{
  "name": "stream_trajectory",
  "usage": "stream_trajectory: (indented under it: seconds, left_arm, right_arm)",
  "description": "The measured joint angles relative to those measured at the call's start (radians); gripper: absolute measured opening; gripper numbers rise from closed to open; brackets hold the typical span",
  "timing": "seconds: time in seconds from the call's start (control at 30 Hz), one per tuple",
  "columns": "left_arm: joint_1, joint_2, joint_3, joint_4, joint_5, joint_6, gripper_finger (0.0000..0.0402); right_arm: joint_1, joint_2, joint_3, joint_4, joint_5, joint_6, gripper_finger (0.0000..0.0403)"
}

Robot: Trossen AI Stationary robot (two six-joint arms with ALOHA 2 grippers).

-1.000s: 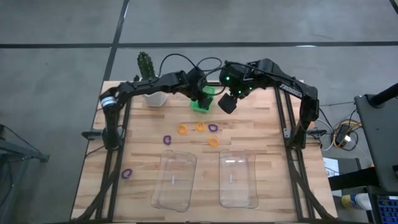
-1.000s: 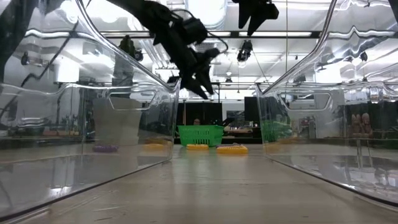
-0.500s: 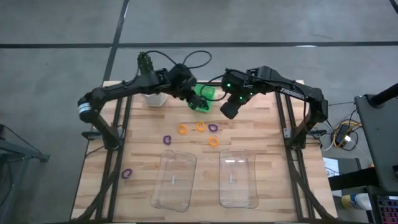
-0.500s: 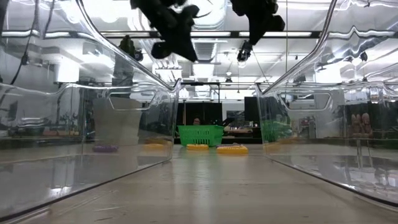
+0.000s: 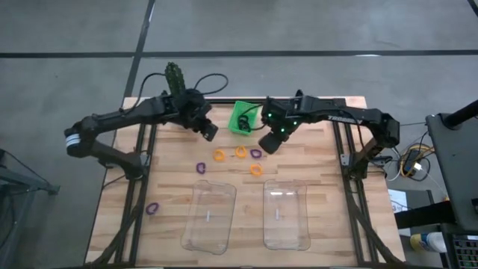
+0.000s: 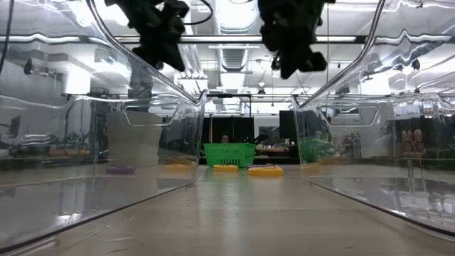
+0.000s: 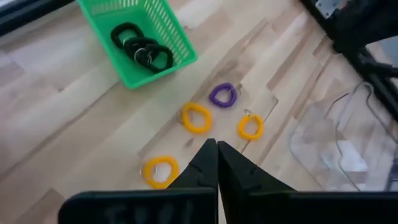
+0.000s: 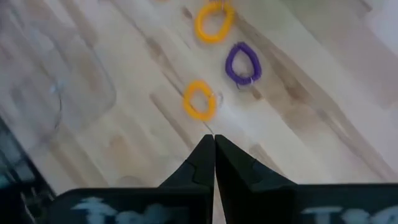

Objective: Sort spring keychains
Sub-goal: Put the bottom yellow spring keychain into the right transparent bin

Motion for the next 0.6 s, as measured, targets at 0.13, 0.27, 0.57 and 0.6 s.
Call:
stream_trajectory:
  seconds: [0.13,0.27,0.57,0.6]
  left_arm:
    - [0.000,-0.068,-0.073,0.051,-0.001,-0.053,0.0001]
    - [-0.002,-0.119,-0.111,0.089,-0.001,-0.086,0.0001]
    - [-0.010,-0.190,-0.122,0.104,-0.011,0.013,0.0000]
    - [-0.010,-0.193,-0.122,0.103,-0.012,0.012,0.0000]
  right_arm:
    - [-0.002,0.002,-0.071,0.074,-0.010,0.049,0.0022]
    - [0.002,0.029,-0.127,0.135,-0.043,0.087,0.0067]
    - [0.048,0.118,-0.167,0.297,-0.087,0.133,0.0168]
    - [0.053,0.130,-0.167,0.305,-0.087,0.134,0.0170]
